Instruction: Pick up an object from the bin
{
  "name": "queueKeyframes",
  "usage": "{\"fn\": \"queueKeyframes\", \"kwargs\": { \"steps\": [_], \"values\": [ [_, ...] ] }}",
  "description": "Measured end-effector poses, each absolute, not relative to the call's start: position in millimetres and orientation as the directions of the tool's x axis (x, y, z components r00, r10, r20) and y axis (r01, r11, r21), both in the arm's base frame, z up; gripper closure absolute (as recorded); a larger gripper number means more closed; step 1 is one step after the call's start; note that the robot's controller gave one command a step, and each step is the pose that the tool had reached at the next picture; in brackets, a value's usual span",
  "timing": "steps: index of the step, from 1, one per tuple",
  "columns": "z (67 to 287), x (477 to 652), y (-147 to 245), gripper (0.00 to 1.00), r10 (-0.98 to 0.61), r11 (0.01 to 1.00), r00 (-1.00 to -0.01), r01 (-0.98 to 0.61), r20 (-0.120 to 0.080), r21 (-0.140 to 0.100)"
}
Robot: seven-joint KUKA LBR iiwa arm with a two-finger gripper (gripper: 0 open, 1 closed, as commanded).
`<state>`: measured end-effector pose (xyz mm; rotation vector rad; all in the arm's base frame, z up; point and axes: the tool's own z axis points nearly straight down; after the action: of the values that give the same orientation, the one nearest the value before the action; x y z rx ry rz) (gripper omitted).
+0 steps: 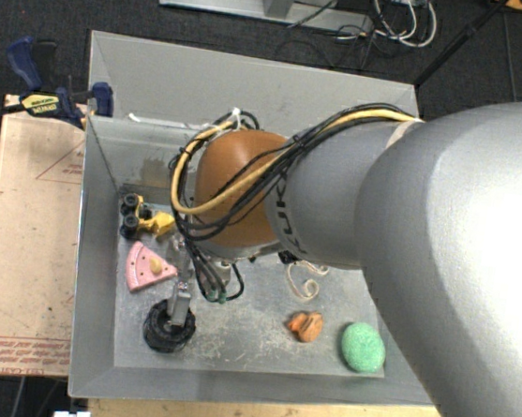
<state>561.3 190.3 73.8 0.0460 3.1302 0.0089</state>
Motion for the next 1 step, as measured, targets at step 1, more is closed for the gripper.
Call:
{"fn": "queueKeyframes", "kwargs": {
  "steps": [1],
  "values": [
    [77.7, 562.9, 191.6, 1.0, 0.029, 1.0, -0.999, 0.029, -0.013, 0.008]
  ]
}}
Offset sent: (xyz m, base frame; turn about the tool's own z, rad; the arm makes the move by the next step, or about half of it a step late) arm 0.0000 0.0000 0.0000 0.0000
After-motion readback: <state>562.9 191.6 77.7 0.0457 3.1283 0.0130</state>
